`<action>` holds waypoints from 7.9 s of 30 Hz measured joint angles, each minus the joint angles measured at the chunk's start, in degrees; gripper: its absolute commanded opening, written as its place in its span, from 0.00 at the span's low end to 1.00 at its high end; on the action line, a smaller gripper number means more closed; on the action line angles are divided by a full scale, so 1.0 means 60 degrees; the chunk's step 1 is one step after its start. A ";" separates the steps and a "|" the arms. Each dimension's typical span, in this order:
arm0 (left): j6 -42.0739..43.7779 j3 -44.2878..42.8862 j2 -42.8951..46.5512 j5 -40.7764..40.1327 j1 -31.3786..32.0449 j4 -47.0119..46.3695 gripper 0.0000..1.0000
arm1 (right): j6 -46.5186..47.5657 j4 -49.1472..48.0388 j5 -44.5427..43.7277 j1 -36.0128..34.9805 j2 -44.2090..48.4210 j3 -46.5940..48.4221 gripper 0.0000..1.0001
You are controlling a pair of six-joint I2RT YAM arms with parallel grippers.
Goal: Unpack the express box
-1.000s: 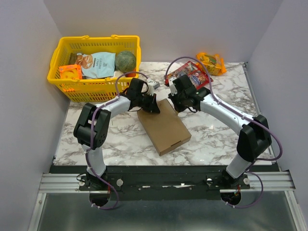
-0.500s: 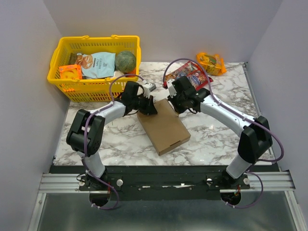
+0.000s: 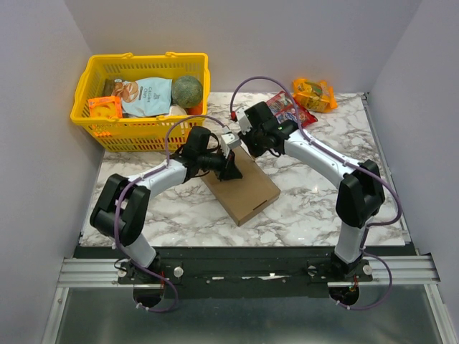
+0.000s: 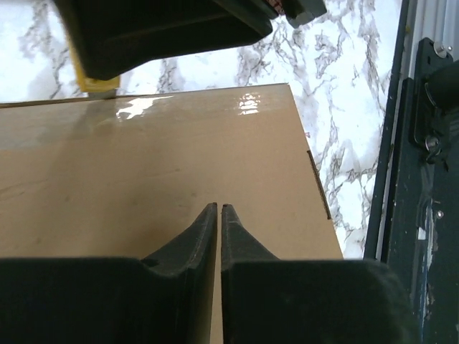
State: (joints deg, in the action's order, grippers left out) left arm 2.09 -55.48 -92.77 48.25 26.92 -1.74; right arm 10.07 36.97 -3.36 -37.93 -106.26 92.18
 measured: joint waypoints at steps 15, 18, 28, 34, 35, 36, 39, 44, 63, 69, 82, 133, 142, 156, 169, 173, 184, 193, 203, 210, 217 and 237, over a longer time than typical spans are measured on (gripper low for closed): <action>-0.1494 -0.0481 -0.1614 -0.1064 0.0142 -0.0780 0.00 | -0.0047 -0.0678 -0.0055 0.0025 0.1268 -0.1778 0.00; -0.1734 -0.0532 -0.1708 -0.1231 0.0149 -0.0885 0.00 | -0.0178 -0.0656 0.0004 0.0022 0.1494 -0.1993 0.00; -0.2237 -0.0532 -0.1716 -0.1468 0.0160 -0.1086 0.00 | -0.0605 -0.0408 0.0667 -0.0266 0.1690 -0.2022 0.00; -0.2328 -0.0379 -0.1464 -0.1683 0.0044 -0.1049 0.00 | -0.0557 -0.0226 0.0710 -0.0437 0.0991 -0.1224 0.00; -0.2328 -0.0306 -0.1326 -0.1727 -0.0018 -0.0973 0.00 | -0.0539 -0.0215 0.0608 -0.0437 0.0841 -0.1024 0.00; -0.2324 -0.0248 -0.1217 -0.1738 -0.0058 -0.0933 0.00 | -0.0528 -0.0237 0.0503 -0.0437 0.0725 -0.0874 0.00; -0.2288 -0.0073 -0.0761 -0.1759 -0.0193 -0.0863 0.00 | -0.0506 -0.0339 0.0146 -0.0419 0.0605 -0.0670 0.00; -0.2167 -0.0011 -0.0189 -0.1763 -0.0219 -0.0776 0.00 | -0.0495 -0.0761 -0.0193 -0.0273 0.0710 -0.0736 0.00; -0.1993 -0.0208 -0.1308 -0.1268 0.0113 -0.0590 0.00 | -0.0463 -0.3268 -0.0594 0.0412 0.1359 -0.2240 0.00; -0.2007 -0.0310 -0.1359 -0.1228 0.0091 -0.0583 0.00 | -0.0579 -0.3446 -0.0484 0.0412 0.1373 -0.2557 0.00; -0.2007 -0.0350 -0.1402 -0.1228 0.0091 -0.0543 0.00 | -0.0707 -0.3519 -0.0131 0.0412 0.1373 -0.2645 0.00; -0.2262 -0.0688 -0.1719 -0.1333 0.0102 -0.0499 0.00 | -0.1035 -0.1803 -0.0222 0.0313 0.2459 -0.3697 0.01; -0.2328 -0.0696 -0.1727 -0.1457 0.0117 -0.0568 0.00 | -0.1129 -0.1373 -0.0321 0.0244 0.2943 -0.4138 0.00; -0.2331 -0.0696 -0.1741 -0.1490 0.0127 -0.0572 0.00 | -0.1173 -0.0419 -0.0324 0.0189 0.3712 -0.4623 0.00; -0.2353 -0.0812 -0.1861 -0.1508 0.0178 -0.0637 0.00 | -0.1355 0.0215 -0.0138 0.0142 0.4360 -0.5053 0.00; -0.2364 -0.0838 -0.1902 -0.1508 0.0189 -0.0696 0.00 | -0.1417 0.0295 -0.0029 0.0135 0.4382 -0.5053 0.01; -0.2353 -0.0860 -0.1902 -0.1537 0.0197 -0.0685 0.00 | -0.1472 0.0969 -0.0004 0.0106 0.4350 -0.4273 0.00; -0.2328 -0.1286 -0.2080 -0.1625 0.0197 -0.0448 0.11 | -0.1501 0.2025 0.0036 0.0062 0.4779 -0.3829 0.00; -0.1282 -0.2277 -0.1279 -0.1475 0.0168 0.0954 0.40 | -0.1417 0.1246 -0.0331 0.3209 0.3417 -0.1548 0.00; 0.1734 -0.2659 0.0550 -0.1515 0.0069 0.3173 0.00 | -0.1617 0.0616 0.0015 0.4095 0.2211 -0.0506 0.00; 0.3515 -0.1942 0.0550 -0.2036 0.0073 0.4863 0.00 | -0.2022 0.0353 0.0732 0.4102 0.1920 -0.0270 0.00; 0.4612 -0.1829 -0.0565 -0.2601 0.0098 0.5650 0.00 | -0.2211 0.0135 0.1140 0.4102 0.1963 -0.1217 0.00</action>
State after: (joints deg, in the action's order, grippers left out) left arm 29.76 -66.46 -96.16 32.64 27.51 32.16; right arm -3.20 37.78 3.49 -13.32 -94.48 84.88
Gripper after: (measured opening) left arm 0.008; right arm 0.250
